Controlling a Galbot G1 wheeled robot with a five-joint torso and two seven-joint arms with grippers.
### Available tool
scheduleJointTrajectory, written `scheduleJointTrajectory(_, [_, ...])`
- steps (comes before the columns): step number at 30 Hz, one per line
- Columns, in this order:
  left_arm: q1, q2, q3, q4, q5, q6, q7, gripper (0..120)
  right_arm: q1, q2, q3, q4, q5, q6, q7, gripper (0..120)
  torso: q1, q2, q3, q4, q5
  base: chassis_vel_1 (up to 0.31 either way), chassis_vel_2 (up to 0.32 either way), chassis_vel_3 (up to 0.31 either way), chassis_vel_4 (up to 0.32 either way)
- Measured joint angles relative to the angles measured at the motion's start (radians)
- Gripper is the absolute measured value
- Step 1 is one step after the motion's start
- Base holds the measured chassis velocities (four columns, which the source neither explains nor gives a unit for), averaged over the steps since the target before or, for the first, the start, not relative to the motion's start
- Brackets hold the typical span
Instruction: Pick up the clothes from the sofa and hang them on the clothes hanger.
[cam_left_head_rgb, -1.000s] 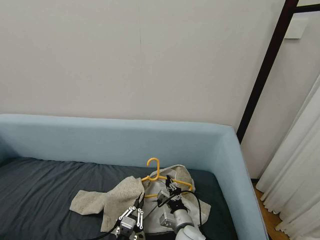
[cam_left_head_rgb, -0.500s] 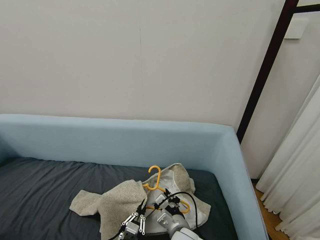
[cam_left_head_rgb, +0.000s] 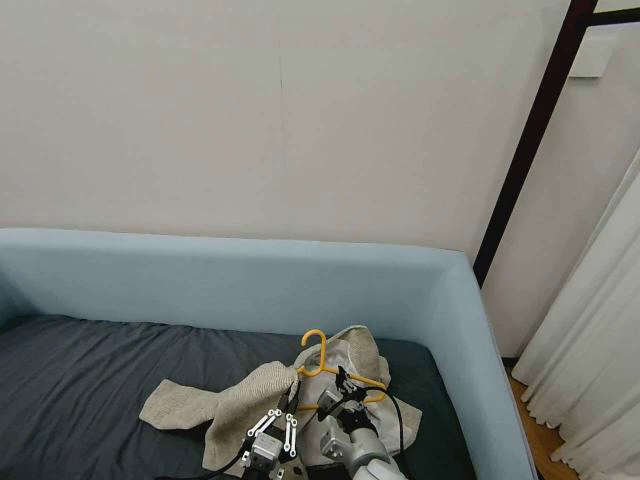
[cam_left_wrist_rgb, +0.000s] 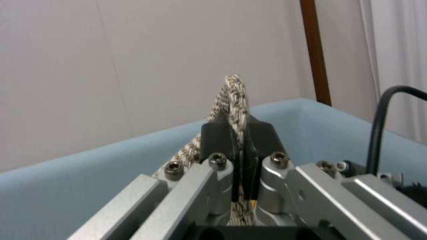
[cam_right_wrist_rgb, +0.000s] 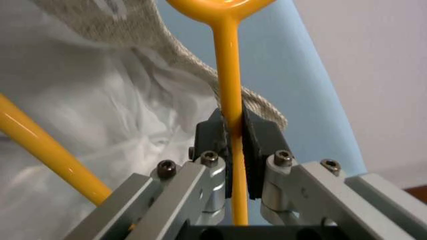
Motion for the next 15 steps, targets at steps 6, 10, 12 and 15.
scheduleJointTrajectory(6, [0.014,0.023,-0.023,0.005,0.015,-0.013,-0.013,0,0.008,-0.051,0.033,0.074,0.123,-0.062,0.028,4,0.0,0.0,0.0,0.0004,0.0002,0.0,0.0,0.0,0.0])
scheduleJointTrajectory(10, [0.007,0.024,-0.027,0.007,0.007,-0.011,-0.02,0,0.002,-0.101,0.03,0.121,0.218,-0.085,0.046,4,0.0,0.0,0.0,0.0003,0.0,0.0,0.0,0.0,0.0])
scheduleJointTrajectory(12, [0.004,0.023,-0.025,0.007,0.006,-0.01,-0.02,0,-0.004,-0.117,0.03,0.134,0.25,-0.088,0.051,4,0.0,0.0,0.0,0.0,0.0001,0.0,0.0,0.0,0.0])
scheduleJointTrajectory(15, [0.003,0.021,-0.021,0.01,0.007,-0.009,-0.02,0,-0.007,-0.127,0.03,0.142,0.289,-0.089,0.059,4,0.0,0.0,0.0,0.0001,0.0001,0.0,0.0,0.0,0.0])
